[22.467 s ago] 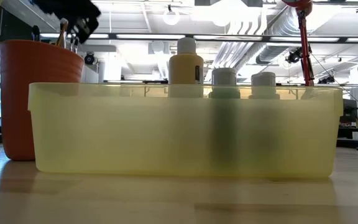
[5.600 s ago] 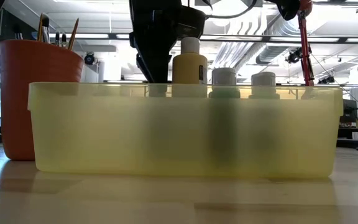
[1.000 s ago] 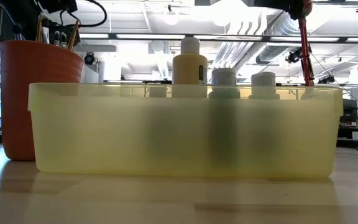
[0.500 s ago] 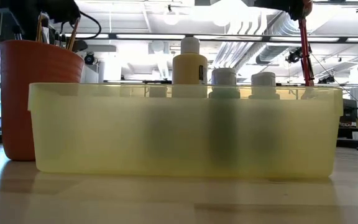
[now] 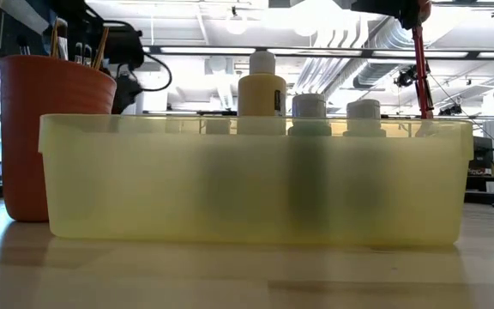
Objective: Pick & Place Paint Supplies
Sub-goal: Put the yellow paint bottle into the yellow bin
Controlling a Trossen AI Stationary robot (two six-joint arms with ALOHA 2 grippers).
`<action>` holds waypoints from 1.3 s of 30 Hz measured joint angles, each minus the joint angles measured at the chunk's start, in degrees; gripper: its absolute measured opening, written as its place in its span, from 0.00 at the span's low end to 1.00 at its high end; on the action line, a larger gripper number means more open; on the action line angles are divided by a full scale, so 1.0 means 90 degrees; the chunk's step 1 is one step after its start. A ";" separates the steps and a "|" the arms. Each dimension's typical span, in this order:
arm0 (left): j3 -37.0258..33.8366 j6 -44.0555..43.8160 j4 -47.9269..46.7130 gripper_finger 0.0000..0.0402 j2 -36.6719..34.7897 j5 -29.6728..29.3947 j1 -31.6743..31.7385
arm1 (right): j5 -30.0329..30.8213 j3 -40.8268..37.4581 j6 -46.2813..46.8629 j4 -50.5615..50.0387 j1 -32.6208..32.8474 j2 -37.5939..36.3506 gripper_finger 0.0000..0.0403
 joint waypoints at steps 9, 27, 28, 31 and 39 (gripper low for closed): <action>0.0361 0.0129 -0.0186 0.32 0.0057 0.0461 0.0005 | -0.0002 0.0000 0.0008 -0.0061 0.0002 0.0002 0.43; 0.0540 0.0440 -0.0012 0.32 0.0038 0.1157 0.0000 | -0.0002 0.0000 0.0038 -0.0055 0.0002 0.0002 0.43; 0.0540 0.0437 -0.0010 0.32 0.0033 0.1157 0.0000 | -0.0002 0.0000 0.0038 -0.0055 0.0000 0.0002 0.43; 0.0540 0.0320 -0.0014 0.32 0.0033 0.1161 0.0000 | 0.0000 0.0000 0.0038 -0.0054 0.0001 0.0002 0.43; 0.1101 0.0296 -0.0294 0.32 0.0033 0.0720 0.0001 | -0.0002 0.0000 0.0038 -0.0050 0.0000 0.0002 0.43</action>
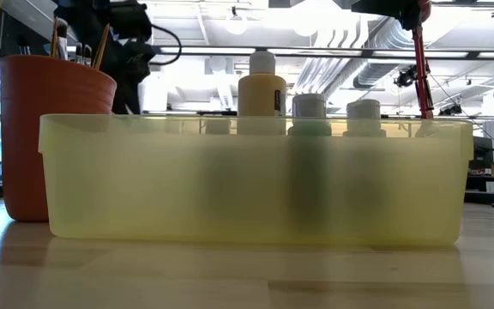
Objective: Pick & Place Paint Supplies
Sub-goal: Put the yellow paint bottle into the yellow bin
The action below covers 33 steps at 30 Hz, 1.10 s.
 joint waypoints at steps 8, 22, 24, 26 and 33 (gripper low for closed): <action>0.0272 0.0132 -0.0033 0.32 -0.0002 0.0040 -0.0001 | 0.0000 0.0000 -0.0044 -0.0002 0.0000 0.0000 0.43; 0.0279 0.0862 -0.0907 0.32 0.0471 -0.0469 -0.0001 | 0.0000 0.0000 -0.0051 -0.0002 0.0000 0.0000 0.43; 0.0279 0.0970 -0.0889 0.32 0.0590 -0.0468 -0.0001 | 0.0000 0.0000 -0.0051 -0.0005 0.0002 0.0000 0.43; 0.0279 0.1167 -0.0897 0.32 0.0731 -0.0472 -0.0001 | 0.0000 0.0000 -0.0051 -0.0005 0.0002 0.0000 0.43; 0.0279 0.1335 -0.0771 0.32 0.0882 -0.0480 -0.0001 | 0.0000 0.0000 -0.0052 -0.0007 0.0001 0.0000 0.43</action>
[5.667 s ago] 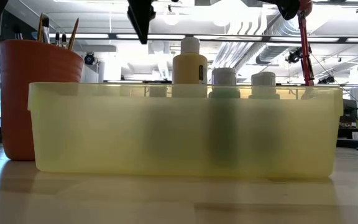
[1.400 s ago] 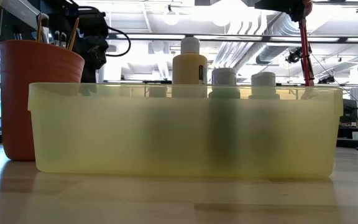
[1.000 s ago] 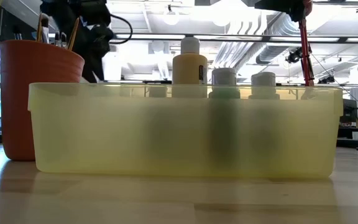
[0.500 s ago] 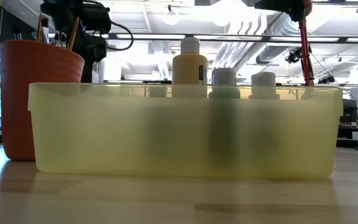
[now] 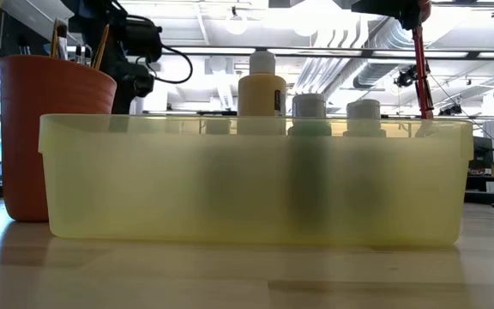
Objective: Pick & Place Paint Supplies
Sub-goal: Put the yellow paint bottle into the yellow bin
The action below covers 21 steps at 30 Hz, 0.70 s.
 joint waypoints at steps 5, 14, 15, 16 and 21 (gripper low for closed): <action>0.0000 -0.0191 0.0067 0.32 0.0000 0.0276 0.0000 | 0.0000 0.0000 -0.0001 0.0000 -0.0001 0.0000 0.43; 0.0000 -0.0360 0.1374 0.37 0.0000 0.2029 -0.0004 | 0.0000 0.0000 -0.0002 0.0000 -0.0001 0.0000 0.43; 0.0000 -0.0358 0.1633 0.39 0.0000 0.2161 -0.0011 | 0.0001 0.0000 -0.0002 0.0000 0.0002 0.0000 0.43; 0.0000 -0.0364 0.1856 0.43 0.0000 0.2236 -0.0040 | 0.0000 0.0000 -0.0002 -0.0001 0.0000 0.0000 0.43; 0.0000 -0.0570 0.2683 0.60 0.0000 0.2044 -0.0096 | 0.0002 0.0000 0.0030 0.0000 0.0000 0.0000 0.43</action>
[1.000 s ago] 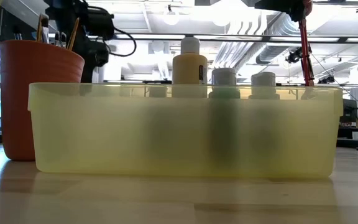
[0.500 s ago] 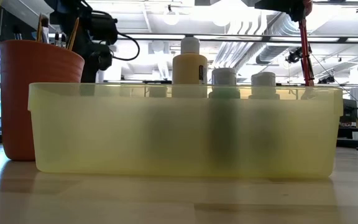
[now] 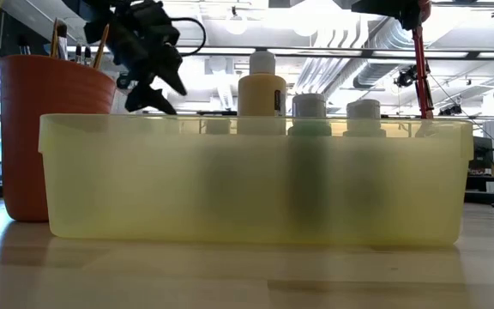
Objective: Pick & Place Paint Supplies
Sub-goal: Put the yellow paint bottle into the yellow bin
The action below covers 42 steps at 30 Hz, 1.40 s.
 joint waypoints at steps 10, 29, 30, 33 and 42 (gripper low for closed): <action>0.0000 -0.0569 0.0222 0.66 -0.0046 0.0007 0.0440 | 0.0000 0.0000 0.0044 0.0005 0.0000 0.0000 0.43; 0.0711 0.0627 -0.2027 0.66 -0.0087 -0.0772 0.1236 | 0.0000 0.0000 0.0039 0.0007 0.0002 0.0000 0.43; 0.0925 0.0761 -0.2338 0.66 -0.0087 -0.1090 0.1240 | 0.0000 0.0000 0.0036 0.0005 0.0002 0.0000 0.43; 0.1560 0.1071 -0.3070 0.66 -0.0085 -0.2020 0.1218 | 0.0015 0.0000 0.0025 0.0006 0.0001 0.0000 0.43; 0.1589 0.0873 -0.3804 0.66 0.0097 -0.2745 0.1028 | 0.0020 0.0000 0.0022 0.0005 0.0002 -0.0002 0.43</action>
